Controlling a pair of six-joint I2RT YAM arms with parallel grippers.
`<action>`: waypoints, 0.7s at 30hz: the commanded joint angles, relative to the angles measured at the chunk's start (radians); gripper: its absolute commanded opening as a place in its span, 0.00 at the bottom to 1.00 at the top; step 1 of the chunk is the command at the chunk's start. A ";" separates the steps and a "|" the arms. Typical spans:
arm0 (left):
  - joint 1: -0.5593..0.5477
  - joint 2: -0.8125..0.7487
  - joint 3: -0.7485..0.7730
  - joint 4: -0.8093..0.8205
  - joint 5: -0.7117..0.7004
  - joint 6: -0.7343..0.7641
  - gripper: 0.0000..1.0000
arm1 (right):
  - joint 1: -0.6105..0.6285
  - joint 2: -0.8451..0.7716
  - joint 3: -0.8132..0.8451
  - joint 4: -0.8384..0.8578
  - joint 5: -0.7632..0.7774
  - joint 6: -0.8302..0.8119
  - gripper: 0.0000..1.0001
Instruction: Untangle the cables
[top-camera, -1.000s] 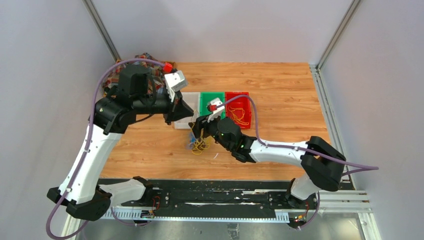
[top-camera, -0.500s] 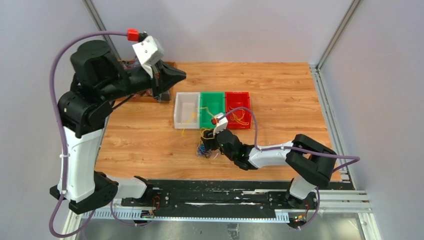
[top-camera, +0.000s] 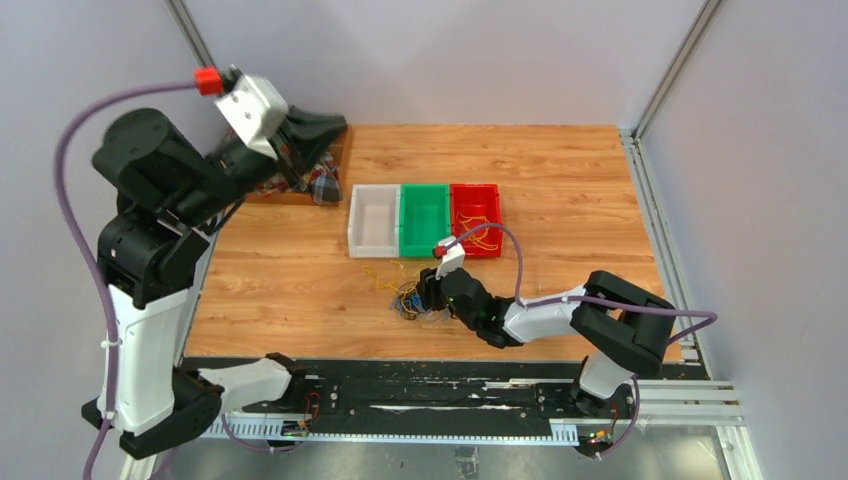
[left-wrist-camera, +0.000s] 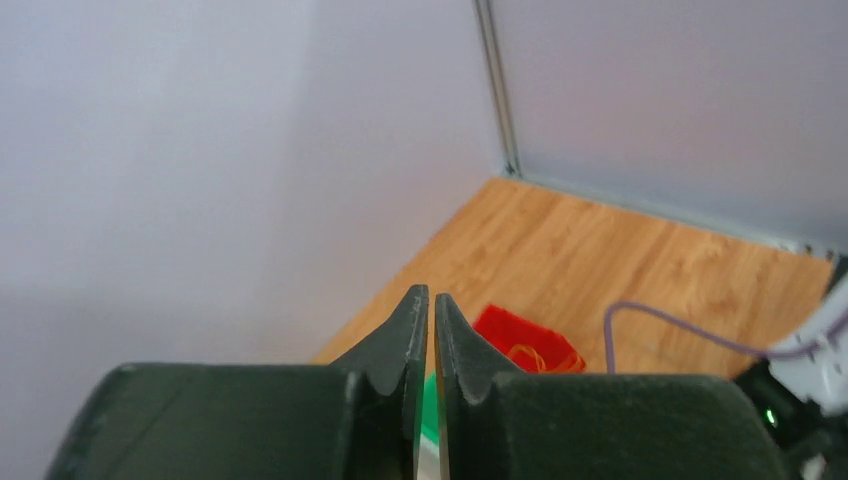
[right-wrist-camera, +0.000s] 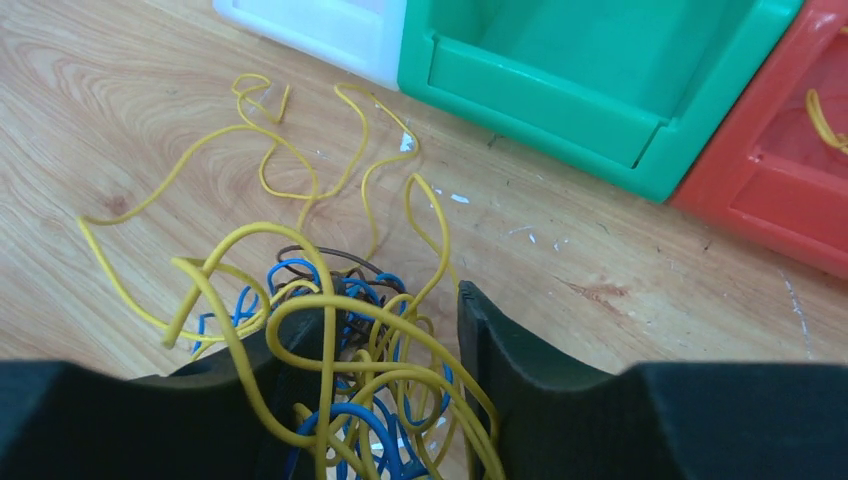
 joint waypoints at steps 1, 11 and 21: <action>-0.007 -0.095 -0.319 -0.068 0.093 0.043 0.19 | 0.021 -0.061 -0.012 0.023 0.018 0.005 0.43; -0.008 -0.125 -0.974 -0.139 0.265 0.371 0.87 | 0.021 -0.091 -0.027 0.032 -0.021 0.020 0.34; -0.024 0.004 -1.119 -0.074 0.198 0.606 0.86 | 0.020 -0.089 -0.008 0.042 -0.058 0.036 0.33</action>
